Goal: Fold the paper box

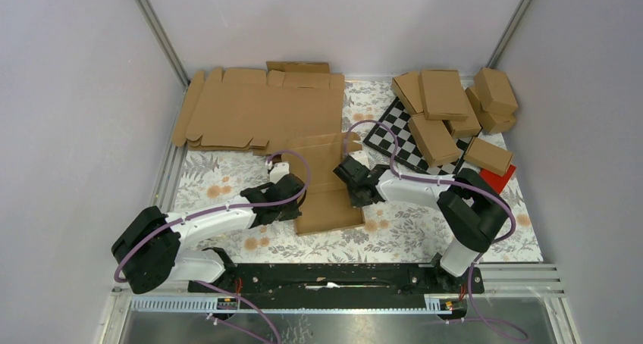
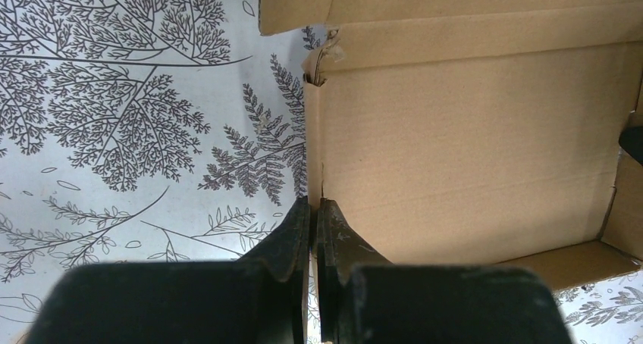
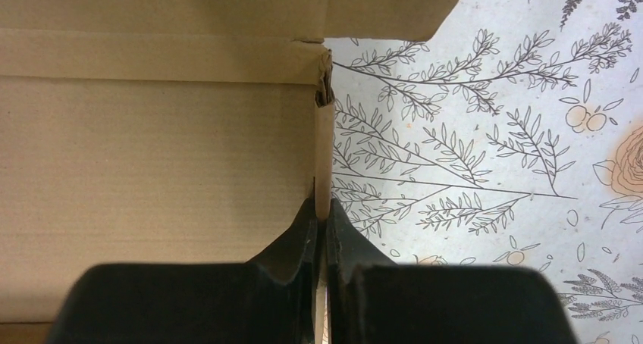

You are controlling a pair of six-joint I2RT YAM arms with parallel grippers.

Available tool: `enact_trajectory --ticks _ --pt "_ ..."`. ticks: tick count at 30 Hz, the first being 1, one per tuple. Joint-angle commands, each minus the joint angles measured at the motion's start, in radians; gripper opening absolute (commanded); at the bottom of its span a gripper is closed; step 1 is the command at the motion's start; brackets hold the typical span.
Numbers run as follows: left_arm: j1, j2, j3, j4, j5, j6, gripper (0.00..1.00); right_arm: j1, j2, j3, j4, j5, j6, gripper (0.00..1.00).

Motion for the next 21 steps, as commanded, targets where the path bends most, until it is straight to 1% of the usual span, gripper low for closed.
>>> enact_trajectory --ticks 1,2,4,6,8,10,15,18,21 --pt "-0.004 -0.02 0.015 -0.012 -0.012 0.013 0.0 0.003 -0.004 0.027 -0.074 0.098 -0.029 0.07" --pt "-0.005 -0.018 0.018 -0.012 -0.012 0.015 0.0 0.003 -0.007 0.028 -0.074 0.093 -0.034 0.13" --pt "-0.005 -0.017 0.019 -0.012 -0.011 0.02 0.0 0.003 -0.011 0.031 -0.067 0.065 -0.047 0.19" --pt "-0.005 -0.014 0.023 -0.016 -0.01 0.022 0.1 0.003 -0.016 0.034 -0.059 0.022 -0.056 0.22" --pt "-0.004 -0.017 0.028 -0.015 -0.001 0.027 0.27 0.003 -0.023 0.033 -0.045 -0.014 -0.058 0.25" --pt "-0.003 -0.028 0.033 -0.015 0.005 0.036 0.41 0.003 -0.034 0.024 -0.024 -0.045 -0.058 0.27" --pt "-0.004 -0.073 0.041 -0.022 0.003 0.058 0.56 0.001 -0.067 -0.004 0.02 -0.092 -0.071 0.4" --pt "-0.004 -0.104 0.058 -0.054 -0.019 0.074 0.69 0.0 -0.093 -0.011 0.025 -0.093 -0.081 0.46" --pt "-0.002 -0.146 0.071 -0.081 -0.037 0.1 0.79 -0.004 -0.118 -0.013 0.024 -0.087 -0.09 0.52"
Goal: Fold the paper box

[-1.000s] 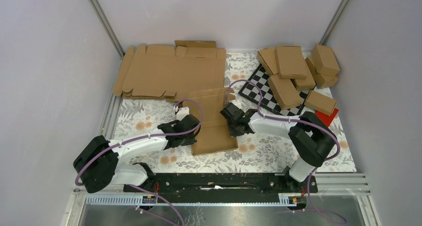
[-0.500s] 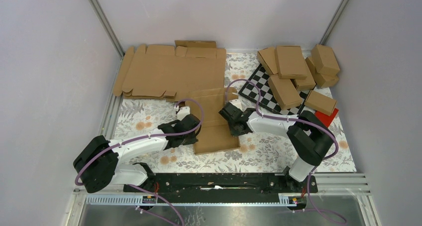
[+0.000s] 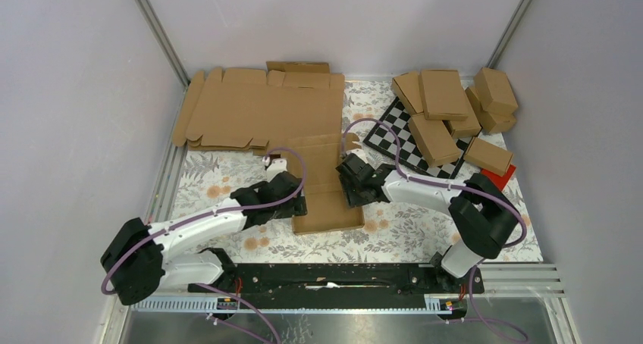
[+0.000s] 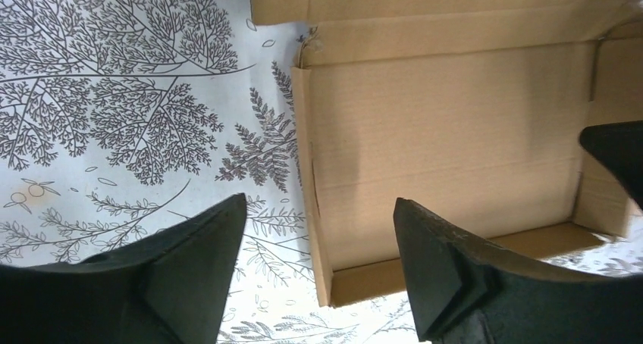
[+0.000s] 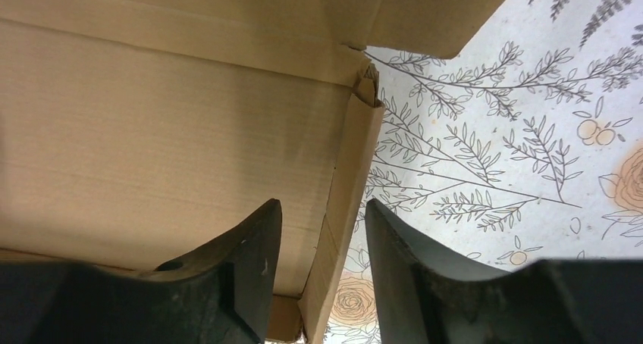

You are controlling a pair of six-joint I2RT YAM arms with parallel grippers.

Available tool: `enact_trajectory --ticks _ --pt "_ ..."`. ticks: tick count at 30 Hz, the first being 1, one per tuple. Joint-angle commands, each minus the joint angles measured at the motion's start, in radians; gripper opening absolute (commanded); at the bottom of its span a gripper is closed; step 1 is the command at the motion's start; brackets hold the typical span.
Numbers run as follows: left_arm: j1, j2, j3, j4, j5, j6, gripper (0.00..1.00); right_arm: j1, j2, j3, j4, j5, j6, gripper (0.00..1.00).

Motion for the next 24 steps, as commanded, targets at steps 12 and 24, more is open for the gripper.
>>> enact_trajectory --ticks 12,24 --pt "0.199 -0.202 0.075 0.019 0.126 0.227 0.99 -0.106 -0.208 -0.006 0.045 -0.039 -0.068 0.99" --pt "0.374 -0.109 0.153 0.231 0.229 0.289 0.79 -0.335 -0.26 0.015 0.394 -0.333 -0.168 1.0"
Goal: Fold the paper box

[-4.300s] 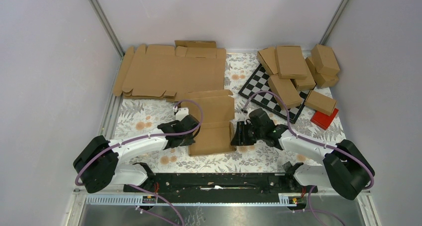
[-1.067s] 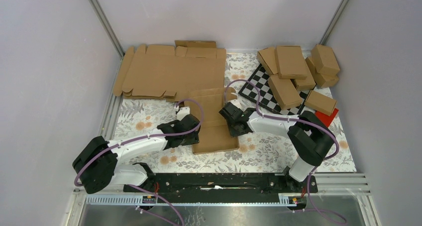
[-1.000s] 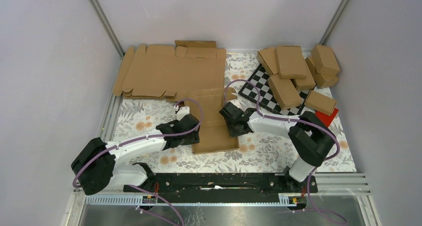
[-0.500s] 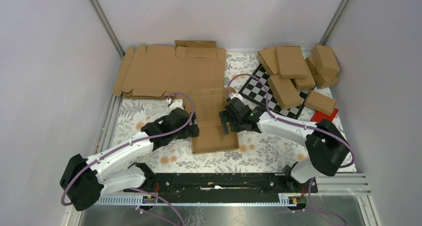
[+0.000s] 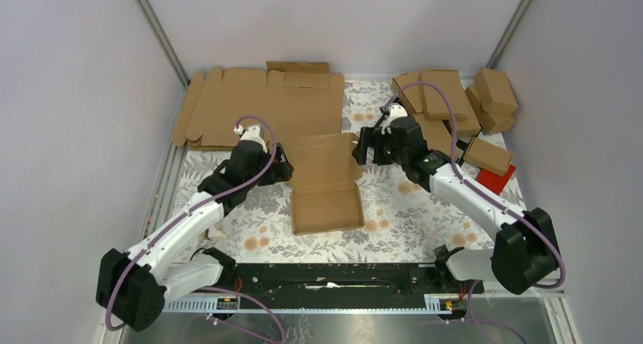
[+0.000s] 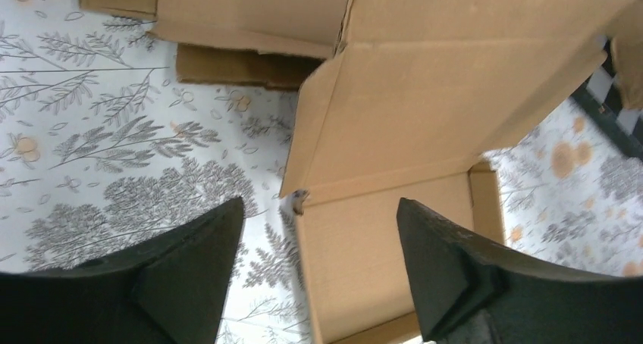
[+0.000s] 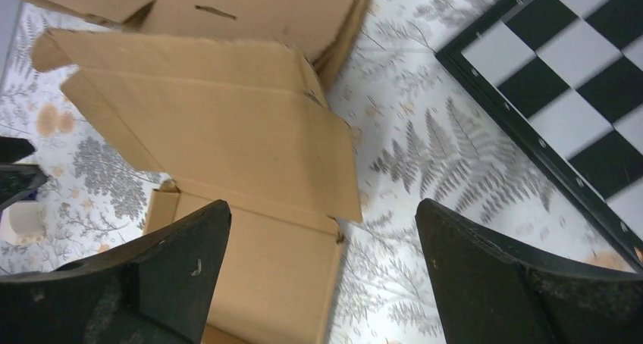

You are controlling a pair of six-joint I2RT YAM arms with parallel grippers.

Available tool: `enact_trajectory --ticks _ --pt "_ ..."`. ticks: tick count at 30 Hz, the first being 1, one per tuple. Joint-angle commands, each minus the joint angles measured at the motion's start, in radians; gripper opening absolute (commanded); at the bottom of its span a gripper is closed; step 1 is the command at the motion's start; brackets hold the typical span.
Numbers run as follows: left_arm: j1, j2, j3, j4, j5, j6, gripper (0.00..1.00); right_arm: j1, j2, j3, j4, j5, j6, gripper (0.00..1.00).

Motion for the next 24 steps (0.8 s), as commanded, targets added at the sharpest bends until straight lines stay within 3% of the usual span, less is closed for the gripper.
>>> enact_trajectory --ticks 1,9,13,20,22,24 --pt "0.028 0.078 0.076 0.128 0.018 0.011 0.73 0.004 0.097 0.084 0.118 -0.092 -0.059 0.99" --pt "0.028 0.191 0.133 0.166 -0.004 0.038 0.63 -0.014 0.255 0.244 0.022 -0.087 -0.161 0.9" --pt "0.028 0.251 0.177 0.122 -0.045 0.053 0.62 -0.016 0.319 0.293 -0.011 -0.117 -0.184 0.88" --pt "0.028 0.315 0.215 0.108 -0.053 0.067 0.57 -0.019 0.372 0.333 -0.05 -0.226 -0.178 0.63" --pt "0.028 0.337 0.237 0.101 -0.04 0.072 0.47 -0.018 0.385 0.355 -0.07 -0.242 -0.164 0.52" --pt "0.028 0.362 0.272 0.077 -0.033 0.081 0.28 -0.018 0.387 0.364 -0.077 -0.255 -0.149 0.42"
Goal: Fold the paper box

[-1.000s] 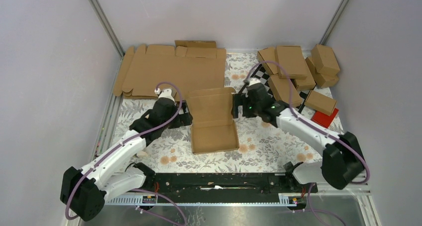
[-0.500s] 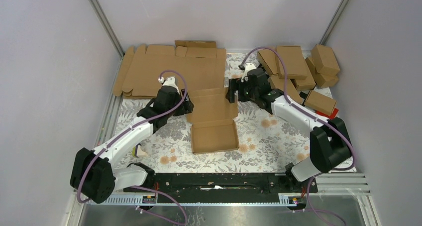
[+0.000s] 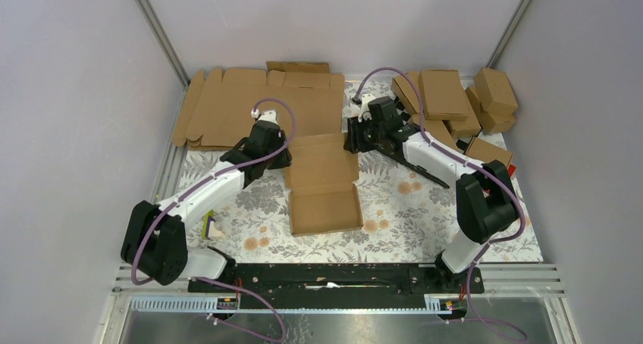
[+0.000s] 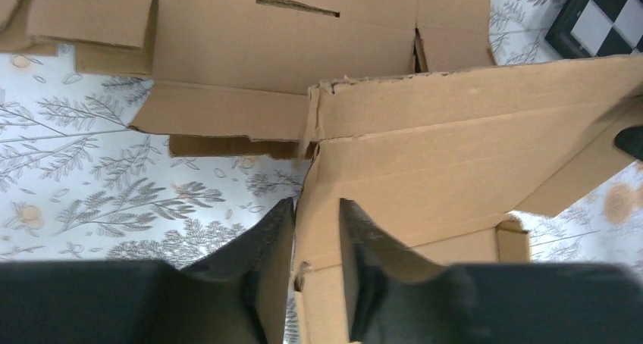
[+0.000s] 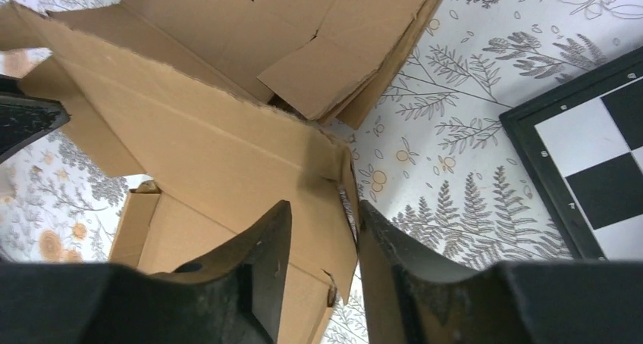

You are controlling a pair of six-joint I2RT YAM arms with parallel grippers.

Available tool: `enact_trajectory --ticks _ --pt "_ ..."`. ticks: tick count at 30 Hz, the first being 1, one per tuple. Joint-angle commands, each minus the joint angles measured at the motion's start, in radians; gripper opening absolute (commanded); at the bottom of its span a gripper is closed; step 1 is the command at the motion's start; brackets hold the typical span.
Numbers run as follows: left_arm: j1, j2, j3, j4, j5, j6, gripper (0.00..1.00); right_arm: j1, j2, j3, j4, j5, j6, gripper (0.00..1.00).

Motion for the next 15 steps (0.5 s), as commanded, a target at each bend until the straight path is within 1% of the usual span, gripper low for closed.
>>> enact_trajectory --ticks 1,3,4,7,10,13,15 --pt "0.004 0.045 0.106 -0.009 -0.002 0.029 0.2 -0.005 0.004 0.063 -0.03 -0.076 0.025 0.36" --pt "0.004 0.055 0.121 -0.024 0.002 0.031 0.05 -0.004 -0.002 0.066 -0.042 -0.085 0.039 0.29" --pt "0.003 0.054 0.125 -0.029 0.003 0.03 0.0 -0.004 -0.007 0.069 -0.054 -0.08 0.044 0.23" --pt "0.0 0.032 0.127 -0.032 0.009 0.02 0.0 -0.001 -0.014 0.085 -0.096 -0.06 0.046 0.01" --pt "-0.012 0.01 0.137 -0.026 0.011 0.004 0.0 0.001 -0.035 0.103 -0.129 -0.01 0.058 0.0" --pt "-0.054 -0.002 0.14 0.018 -0.01 -0.017 0.0 0.002 -0.075 0.115 -0.144 0.089 0.088 0.0" --pt "-0.114 -0.01 0.133 0.062 -0.084 -0.049 0.0 0.002 -0.11 0.117 -0.147 0.163 0.108 0.0"
